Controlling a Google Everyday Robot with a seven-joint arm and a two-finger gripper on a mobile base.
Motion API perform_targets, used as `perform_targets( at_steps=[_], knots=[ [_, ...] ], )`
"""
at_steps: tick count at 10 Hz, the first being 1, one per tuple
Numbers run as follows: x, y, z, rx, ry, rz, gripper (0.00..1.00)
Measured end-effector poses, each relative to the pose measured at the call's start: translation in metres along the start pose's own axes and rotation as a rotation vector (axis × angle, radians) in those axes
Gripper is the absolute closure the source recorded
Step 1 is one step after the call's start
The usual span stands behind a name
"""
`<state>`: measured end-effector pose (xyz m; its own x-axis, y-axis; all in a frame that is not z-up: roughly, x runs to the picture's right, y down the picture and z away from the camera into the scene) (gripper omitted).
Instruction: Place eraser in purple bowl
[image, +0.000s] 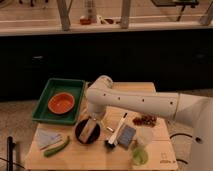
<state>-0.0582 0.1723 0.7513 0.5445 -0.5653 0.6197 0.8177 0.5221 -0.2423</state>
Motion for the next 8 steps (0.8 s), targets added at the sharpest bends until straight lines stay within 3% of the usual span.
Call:
perform_targets(
  at_steps=[8],
  knots=[
    [0.0045, 0.0001, -0.0031, 0.02, -0.006, -0.013, 0.2]
  ],
)
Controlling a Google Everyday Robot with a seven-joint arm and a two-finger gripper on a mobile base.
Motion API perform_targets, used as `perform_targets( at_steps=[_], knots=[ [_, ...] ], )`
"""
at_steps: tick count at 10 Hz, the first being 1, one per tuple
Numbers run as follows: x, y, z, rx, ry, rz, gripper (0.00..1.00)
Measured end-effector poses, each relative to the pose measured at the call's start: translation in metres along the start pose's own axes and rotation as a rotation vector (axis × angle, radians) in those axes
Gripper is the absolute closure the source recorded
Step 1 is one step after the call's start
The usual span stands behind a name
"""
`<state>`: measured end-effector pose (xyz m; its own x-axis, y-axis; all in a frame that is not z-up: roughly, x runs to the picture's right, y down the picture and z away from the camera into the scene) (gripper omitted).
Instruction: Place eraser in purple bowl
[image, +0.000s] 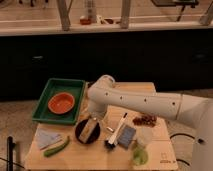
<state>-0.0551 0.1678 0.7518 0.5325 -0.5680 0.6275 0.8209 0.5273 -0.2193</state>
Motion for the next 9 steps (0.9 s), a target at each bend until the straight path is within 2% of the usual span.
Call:
perform_targets(
  at_steps=[9],
  knots=[
    [0.0037, -0.0026, -0.0042, -0.009, 0.015, -0.005, 0.2]
  ],
)
